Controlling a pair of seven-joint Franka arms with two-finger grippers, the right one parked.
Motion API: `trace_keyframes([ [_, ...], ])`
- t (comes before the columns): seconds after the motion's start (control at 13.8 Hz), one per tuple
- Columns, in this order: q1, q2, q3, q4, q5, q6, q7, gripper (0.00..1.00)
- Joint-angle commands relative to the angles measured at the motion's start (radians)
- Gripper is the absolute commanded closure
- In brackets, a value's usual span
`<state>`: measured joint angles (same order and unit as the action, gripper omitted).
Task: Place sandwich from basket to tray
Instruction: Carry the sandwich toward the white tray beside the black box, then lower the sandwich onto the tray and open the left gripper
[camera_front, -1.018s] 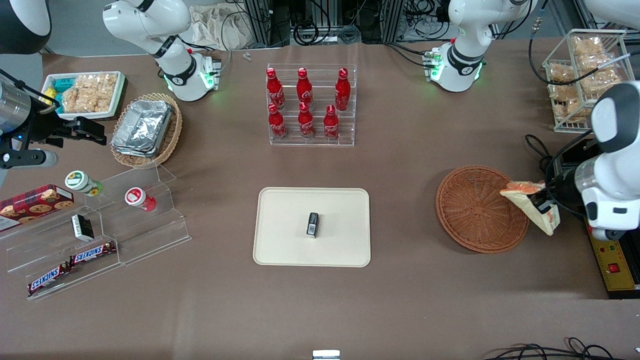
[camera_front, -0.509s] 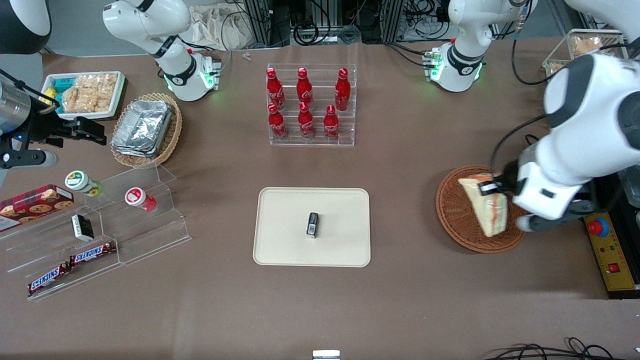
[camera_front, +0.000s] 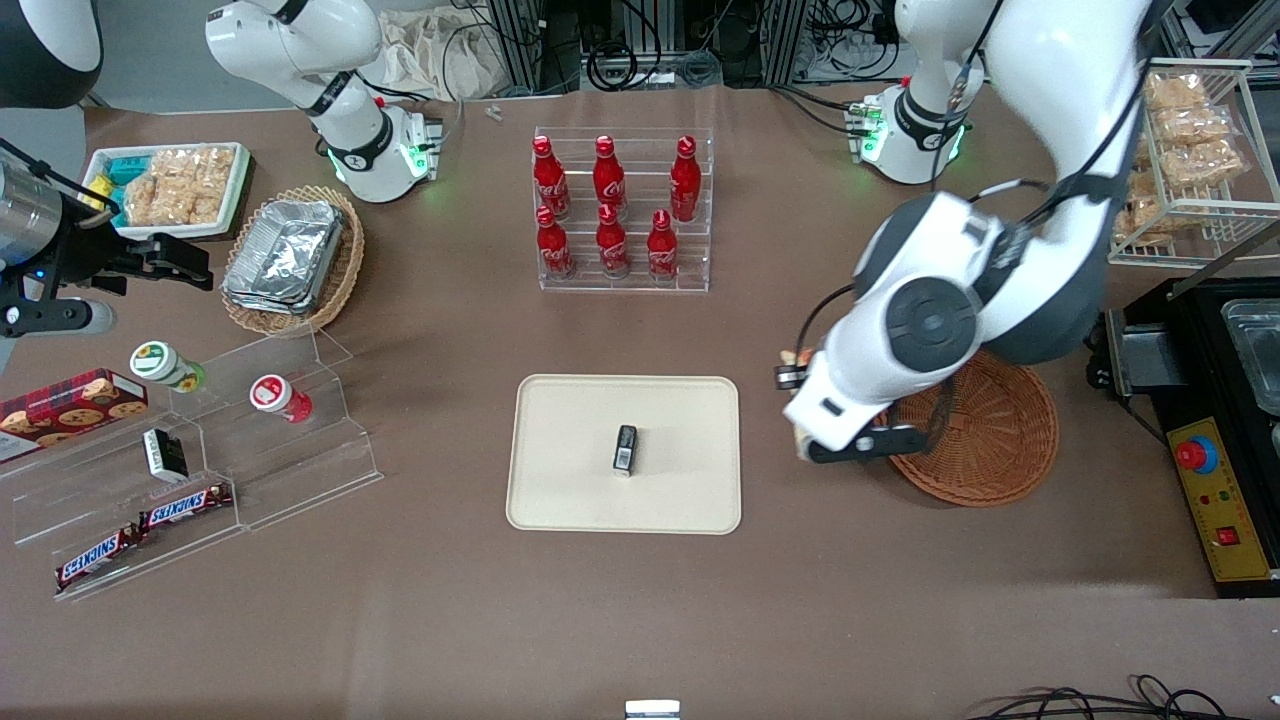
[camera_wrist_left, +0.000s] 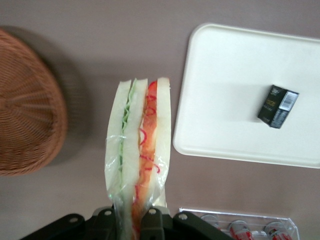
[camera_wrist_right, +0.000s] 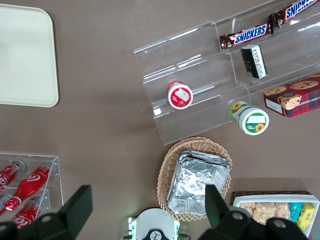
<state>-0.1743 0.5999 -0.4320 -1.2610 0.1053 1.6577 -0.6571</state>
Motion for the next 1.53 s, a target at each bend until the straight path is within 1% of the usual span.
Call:
trace_keyframes([
  [0.0, -0.045, 0.112, 0.004, 0.091, 0.024, 0.072, -0.013, 1.0],
  [0.22, -0.08, 0.201, 0.01, 0.091, 0.04, 0.206, -0.013, 1.0],
  [0.44, -0.108, 0.289, 0.013, 0.091, 0.112, 0.313, -0.051, 1.0],
  [0.51, -0.12, 0.313, 0.013, 0.091, 0.141, 0.335, -0.064, 1.0],
  [0.58, -0.125, 0.331, 0.013, 0.091, 0.155, 0.35, -0.076, 1.0],
  [0.73, -0.142, 0.348, 0.013, 0.089, 0.16, 0.356, -0.078, 1.0],
  [0.87, -0.143, 0.354, 0.013, 0.088, 0.184, 0.356, -0.075, 0.98],
  [0.95, -0.142, 0.353, 0.013, 0.083, 0.195, 0.356, -0.067, 0.74],
  [1.02, -0.14, 0.351, 0.013, 0.081, 0.197, 0.356, -0.065, 0.36],
  [1.09, -0.14, 0.347, 0.013, 0.083, 0.2, 0.356, -0.073, 0.08],
  [1.16, -0.137, 0.334, 0.013, 0.083, 0.198, 0.355, -0.079, 0.0],
  [1.38, -0.128, 0.276, 0.013, 0.086, 0.195, 0.343, -0.082, 0.0],
  [1.45, -0.107, 0.256, 0.013, 0.084, 0.195, 0.341, -0.081, 0.0],
])
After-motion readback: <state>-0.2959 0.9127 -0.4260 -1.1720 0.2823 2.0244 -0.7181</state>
